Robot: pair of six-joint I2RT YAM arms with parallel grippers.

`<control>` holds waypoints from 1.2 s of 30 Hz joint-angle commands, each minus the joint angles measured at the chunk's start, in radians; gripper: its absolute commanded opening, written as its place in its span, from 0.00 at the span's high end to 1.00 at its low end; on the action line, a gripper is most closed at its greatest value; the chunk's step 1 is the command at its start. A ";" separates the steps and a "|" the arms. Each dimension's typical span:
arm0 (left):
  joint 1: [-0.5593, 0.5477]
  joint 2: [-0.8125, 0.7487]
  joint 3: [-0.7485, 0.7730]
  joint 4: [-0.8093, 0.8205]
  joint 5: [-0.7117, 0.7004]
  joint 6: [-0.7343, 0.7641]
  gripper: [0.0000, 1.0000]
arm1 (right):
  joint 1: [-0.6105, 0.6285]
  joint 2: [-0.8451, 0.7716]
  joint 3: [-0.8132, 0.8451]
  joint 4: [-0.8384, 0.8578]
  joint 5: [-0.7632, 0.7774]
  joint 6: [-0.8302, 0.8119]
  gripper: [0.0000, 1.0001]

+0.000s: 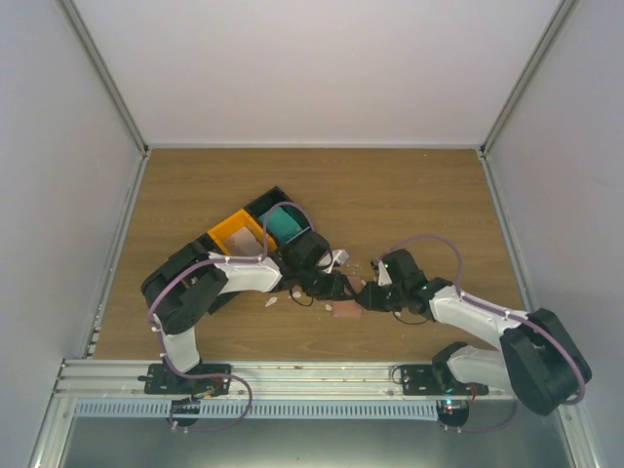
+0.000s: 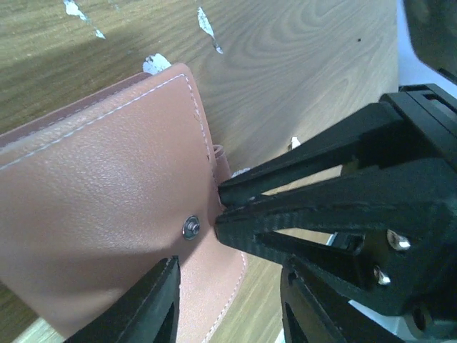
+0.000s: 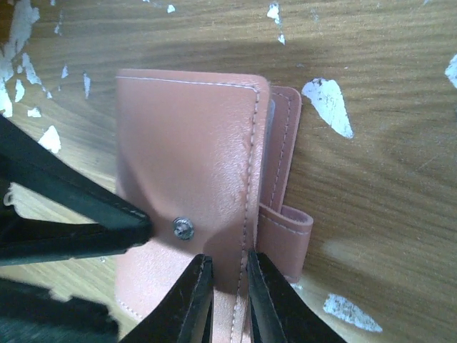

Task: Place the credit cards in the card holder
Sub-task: Close the card holder at the center of the board.

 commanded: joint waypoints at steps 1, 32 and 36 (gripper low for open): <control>-0.007 -0.079 -0.041 0.003 -0.065 -0.002 0.53 | 0.001 0.061 -0.021 0.030 -0.026 -0.013 0.84; 0.010 0.003 -0.238 0.198 -0.131 -0.072 0.48 | -0.010 0.206 -0.067 0.095 0.058 0.008 0.87; 0.011 0.044 -0.252 0.280 -0.043 -0.062 0.52 | -0.014 0.238 -0.066 0.133 0.020 0.007 0.86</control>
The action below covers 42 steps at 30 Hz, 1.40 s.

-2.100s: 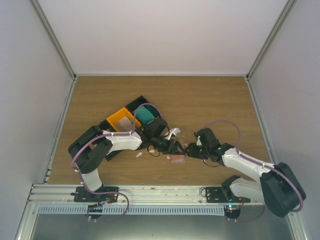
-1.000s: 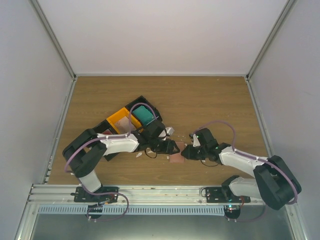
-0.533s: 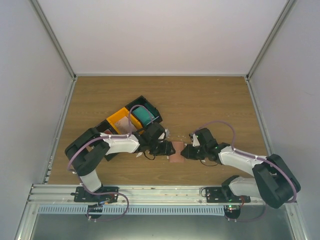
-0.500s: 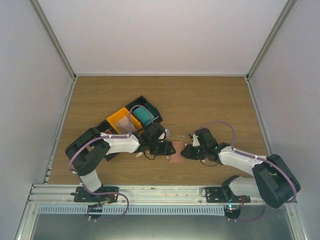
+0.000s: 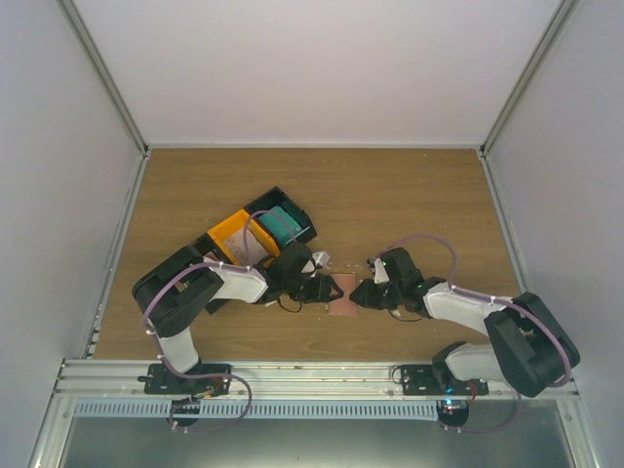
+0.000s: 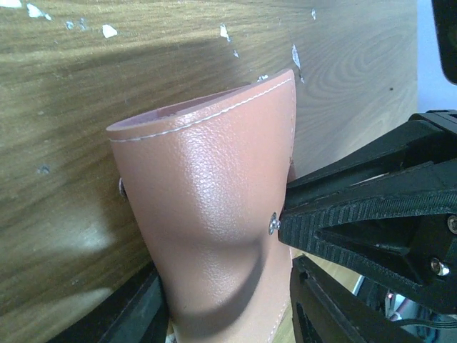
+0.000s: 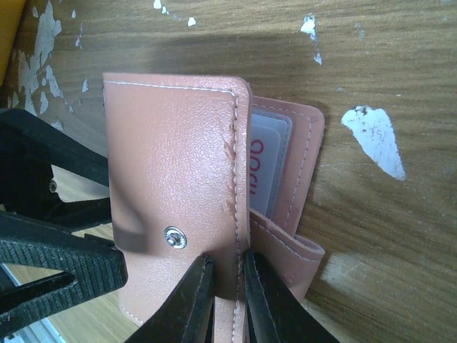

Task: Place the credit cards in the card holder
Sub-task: Close the card holder at the center of the board.

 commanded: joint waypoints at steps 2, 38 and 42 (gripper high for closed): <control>-0.016 0.107 -0.052 0.111 0.117 0.021 0.53 | -0.003 0.113 -0.048 -0.021 0.073 -0.016 0.86; -0.007 0.033 -0.053 0.286 0.286 -0.103 1.00 | -0.011 -0.009 -0.077 -0.005 0.075 0.013 0.79; 0.007 -0.027 -0.026 0.173 0.279 -0.040 1.00 | -0.010 -0.132 -0.028 -0.112 0.166 -0.003 0.74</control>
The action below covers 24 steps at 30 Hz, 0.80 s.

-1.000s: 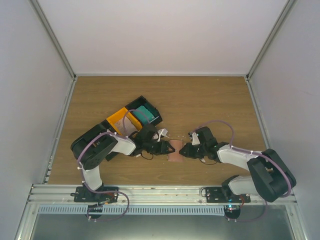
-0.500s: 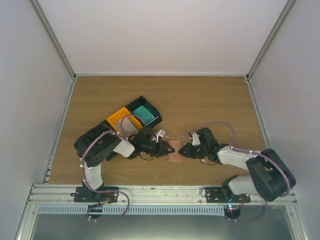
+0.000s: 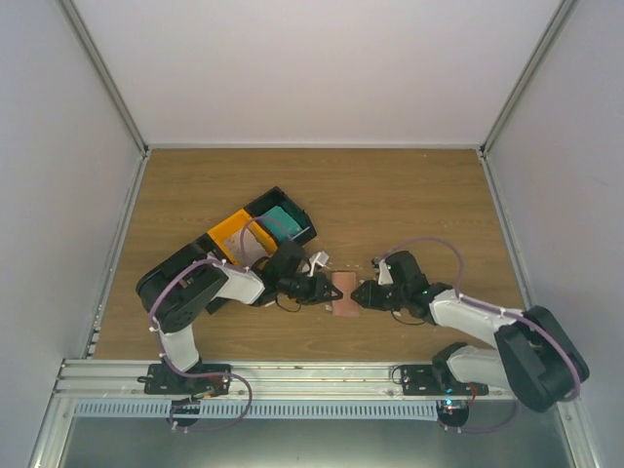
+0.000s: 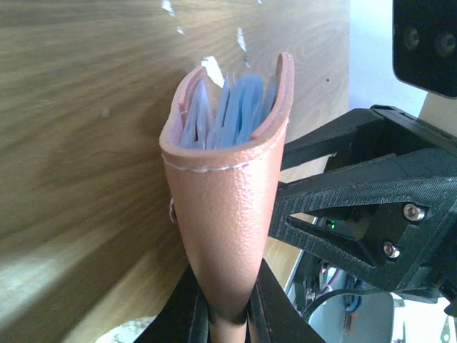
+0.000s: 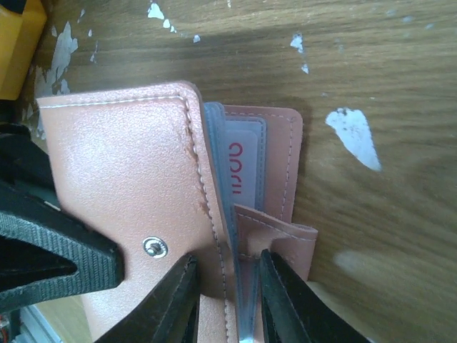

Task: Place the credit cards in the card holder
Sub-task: Close the card holder at the center of the board.

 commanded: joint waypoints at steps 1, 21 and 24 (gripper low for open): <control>-0.040 -0.088 0.053 -0.107 0.082 0.117 1.00 | 0.007 -0.097 0.036 -0.200 0.202 -0.025 0.73; 0.149 -0.334 0.335 -0.679 0.246 0.279 1.00 | 0.008 -0.486 0.088 -0.177 0.045 -0.205 0.53; 0.155 -0.340 0.360 -0.714 0.258 0.278 1.00 | 0.008 -0.468 0.101 -0.160 0.035 -0.239 0.52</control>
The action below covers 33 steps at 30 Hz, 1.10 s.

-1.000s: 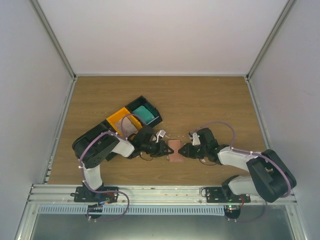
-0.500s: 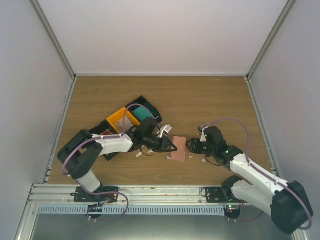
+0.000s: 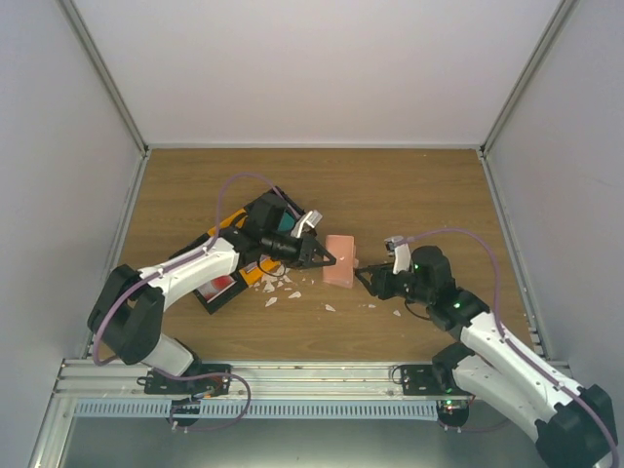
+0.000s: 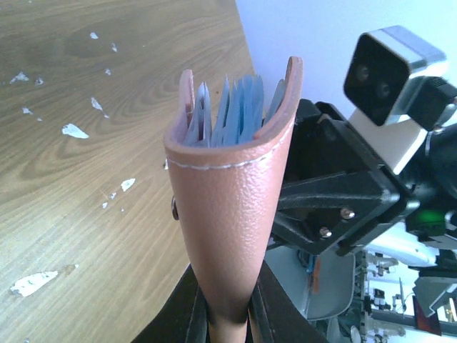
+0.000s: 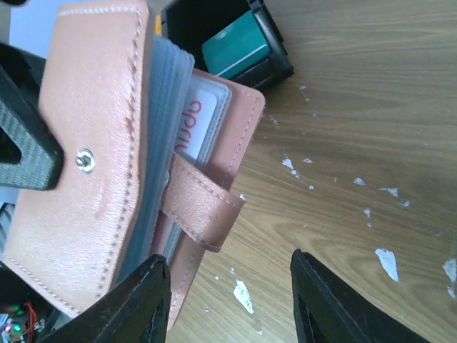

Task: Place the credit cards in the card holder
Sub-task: Close the card holder at the center of the board.

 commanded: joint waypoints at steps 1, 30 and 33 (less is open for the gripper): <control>0.009 -0.042 0.050 -0.060 0.074 0.025 1.00 | 0.000 0.019 0.018 0.058 -0.049 -0.082 0.52; -0.011 0.016 -0.103 0.032 -0.015 0.013 1.00 | -0.001 0.127 0.065 -0.067 0.081 0.179 0.51; -0.022 0.051 -0.115 0.043 -0.039 0.023 1.00 | -0.001 0.157 0.033 -0.036 -0.041 0.191 0.54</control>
